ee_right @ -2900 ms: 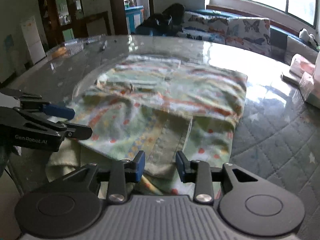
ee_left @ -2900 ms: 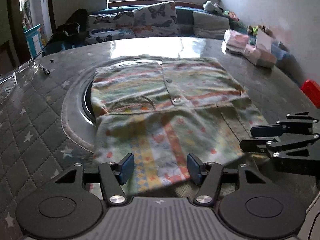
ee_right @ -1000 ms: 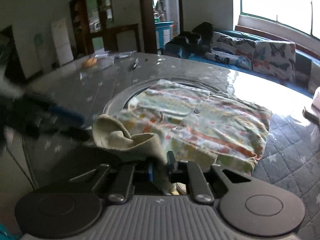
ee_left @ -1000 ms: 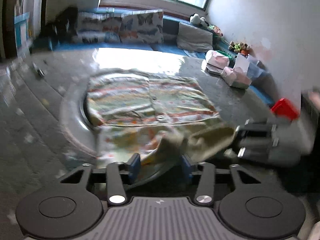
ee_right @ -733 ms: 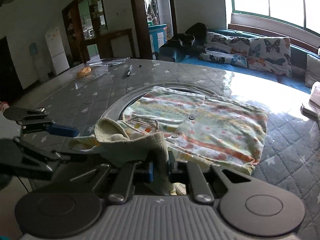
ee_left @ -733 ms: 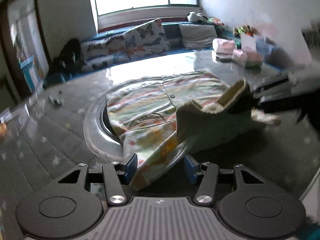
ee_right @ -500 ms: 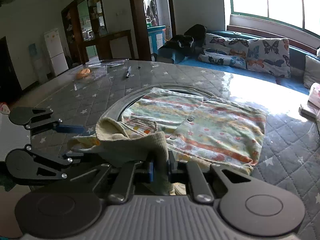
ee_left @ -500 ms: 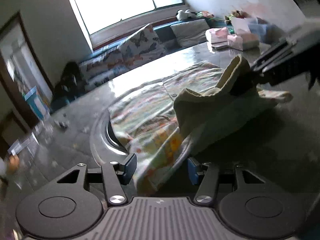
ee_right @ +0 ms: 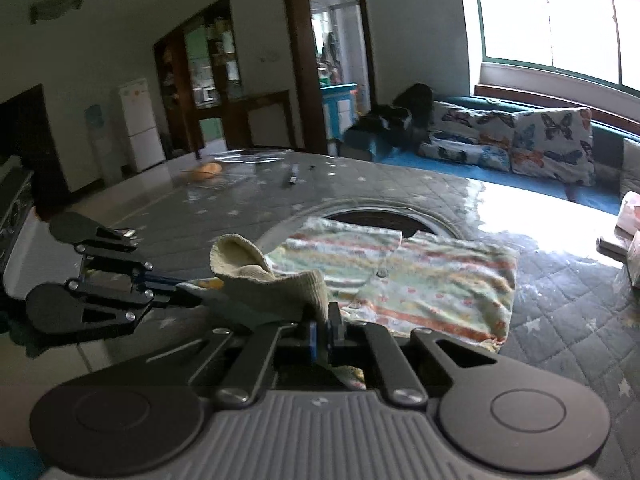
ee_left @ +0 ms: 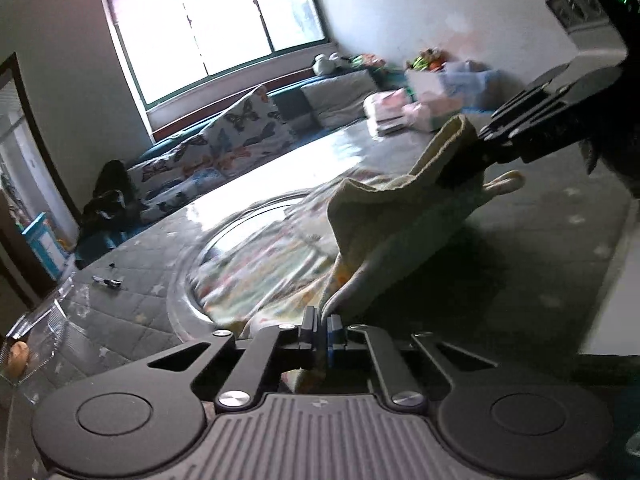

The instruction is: Fold clothes

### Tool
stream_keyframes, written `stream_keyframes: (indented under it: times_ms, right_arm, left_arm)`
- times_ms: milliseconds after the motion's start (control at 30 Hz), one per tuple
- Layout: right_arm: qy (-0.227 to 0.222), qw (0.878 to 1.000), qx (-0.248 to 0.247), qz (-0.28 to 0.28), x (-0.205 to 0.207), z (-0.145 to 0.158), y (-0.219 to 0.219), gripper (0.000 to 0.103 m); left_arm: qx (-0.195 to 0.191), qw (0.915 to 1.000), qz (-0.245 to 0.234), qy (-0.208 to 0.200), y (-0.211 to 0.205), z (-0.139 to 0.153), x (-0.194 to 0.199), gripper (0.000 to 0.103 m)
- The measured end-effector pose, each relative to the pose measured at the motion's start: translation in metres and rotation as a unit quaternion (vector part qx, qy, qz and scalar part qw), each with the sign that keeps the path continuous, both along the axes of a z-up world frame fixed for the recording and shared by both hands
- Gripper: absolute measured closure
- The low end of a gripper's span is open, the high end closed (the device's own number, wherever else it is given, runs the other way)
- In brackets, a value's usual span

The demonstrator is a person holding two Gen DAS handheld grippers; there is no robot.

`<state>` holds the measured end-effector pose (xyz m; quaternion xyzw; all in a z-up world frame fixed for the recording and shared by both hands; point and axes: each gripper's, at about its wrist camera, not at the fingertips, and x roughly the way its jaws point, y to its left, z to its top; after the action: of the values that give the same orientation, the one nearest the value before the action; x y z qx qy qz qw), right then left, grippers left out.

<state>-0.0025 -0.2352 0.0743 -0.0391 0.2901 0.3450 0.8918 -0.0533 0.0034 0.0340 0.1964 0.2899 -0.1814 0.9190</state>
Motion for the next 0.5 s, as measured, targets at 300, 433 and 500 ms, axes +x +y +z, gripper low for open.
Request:
stream_keyframes:
  times_ms: [300, 433, 500]
  right_arm:
    - [0.009, 0.999, 0.003, 0.031, -0.038, 0.021, -0.01, 0.099]
    - [0.016, 1.0, 0.0, 0.024, -0.008, 0.023, -0.006, 0.099]
    - [0.015, 1.0, -0.005, 0.021, 0.016, 0.027, -0.001, 0.099]
  left_arm:
    - [-0.025, 0.9995, -0.012, 0.016, 0.0, 0.023, -0.036, 0.098]
    - [-0.057, 0.9979, 0.018, 0.023, 0.01, 0.025, -0.01, 0.098]
    - [-0.075, 0.9961, 0.035, 0.03, 0.018, 0.027, 0.008, 0.098]
